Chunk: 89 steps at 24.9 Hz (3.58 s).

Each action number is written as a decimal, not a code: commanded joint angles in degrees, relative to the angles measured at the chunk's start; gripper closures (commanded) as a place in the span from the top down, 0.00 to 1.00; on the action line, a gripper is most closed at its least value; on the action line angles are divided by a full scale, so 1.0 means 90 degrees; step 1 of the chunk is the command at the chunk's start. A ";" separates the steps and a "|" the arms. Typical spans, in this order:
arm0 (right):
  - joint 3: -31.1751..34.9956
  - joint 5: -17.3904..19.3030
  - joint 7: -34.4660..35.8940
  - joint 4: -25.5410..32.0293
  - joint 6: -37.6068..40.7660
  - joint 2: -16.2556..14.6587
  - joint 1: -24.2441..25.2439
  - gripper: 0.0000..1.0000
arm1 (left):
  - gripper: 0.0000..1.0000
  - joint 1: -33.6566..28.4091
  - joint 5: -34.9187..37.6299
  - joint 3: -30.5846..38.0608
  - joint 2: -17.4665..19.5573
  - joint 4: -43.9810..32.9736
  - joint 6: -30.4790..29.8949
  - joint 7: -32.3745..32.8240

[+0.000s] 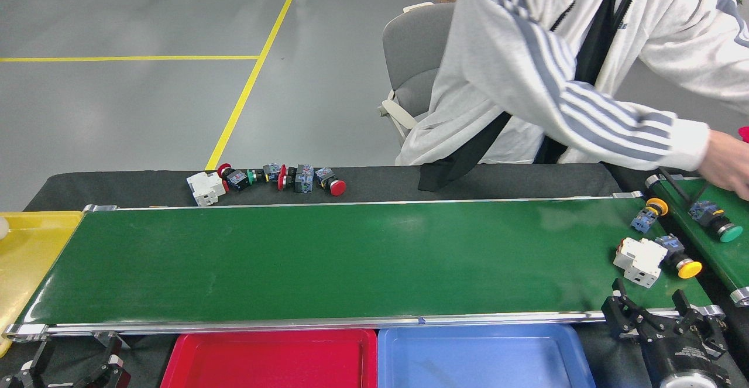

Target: Pick switch part from conveyor to tray

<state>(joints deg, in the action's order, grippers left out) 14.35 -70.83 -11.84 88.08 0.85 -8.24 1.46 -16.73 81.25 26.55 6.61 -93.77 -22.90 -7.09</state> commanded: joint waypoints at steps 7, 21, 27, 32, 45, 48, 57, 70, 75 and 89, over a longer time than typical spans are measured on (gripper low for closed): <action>-0.0110 -0.0030 -0.0042 -0.0392 -0.0036 -0.0090 -0.0338 0.96 | 1.00 0.0052 0.0015 -0.0138 0.0086 -0.0099 0.0005 -0.0052; -0.0989 -0.0020 -0.0042 -0.1710 -0.0310 -0.0168 -0.1441 0.24 | 1.00 0.0052 0.0025 -0.0128 0.0105 -0.0119 -0.0005 -0.0052; -0.1331 0.0058 -0.0013 -0.1583 -0.0056 -0.0363 -0.1441 0.01 | 1.00 0.0052 0.0025 -0.0108 0.0105 -0.0119 -0.0005 -0.0052; -0.1262 0.0516 0.0006 -0.0480 0.1672 -0.0334 -0.1032 0.01 | 1.00 0.0032 0.0025 -0.0069 0.0125 -0.0119 -0.0005 -0.0052; -0.0032 0.1015 0.0885 0.1142 0.4905 -0.0178 0.2036 0.99 | 1.00 0.0032 0.0015 -0.0118 0.0125 -0.0128 -0.0024 -0.0032; 0.0056 0.0878 0.0876 0.1210 0.4251 0.0398 0.1996 0.99 | 1.00 0.0023 0.0005 -0.0128 0.0144 -0.0119 -0.0034 0.0017; -0.0012 -0.0440 0.0973 0.1366 0.0647 0.1443 0.1684 0.94 | 1.00 0.0032 -0.0014 -0.0099 0.0105 -0.0109 -0.0385 0.0017; -0.1594 -0.1270 0.0231 0.0722 -0.0895 0.1228 0.0092 0.94 | 1.00 0.0071 -0.0014 -0.0069 0.0154 -0.0070 -0.0405 0.0017; -0.1633 -0.1280 0.0094 0.0282 -0.0896 0.1228 -0.0250 0.94 | 1.00 0.0071 -0.0014 -0.0069 0.0164 -0.0060 -0.0425 0.0017; -0.1770 -0.1251 0.0085 -0.1241 -0.0915 0.1277 -0.1499 0.94 | 1.00 0.0130 -0.0014 -0.0089 0.0164 -0.0031 -0.0425 0.0017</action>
<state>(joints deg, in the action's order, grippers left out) -1.56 -82.17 -11.06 77.18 -7.29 3.13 -10.52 -16.15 81.31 25.56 7.41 -93.63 -26.66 -6.72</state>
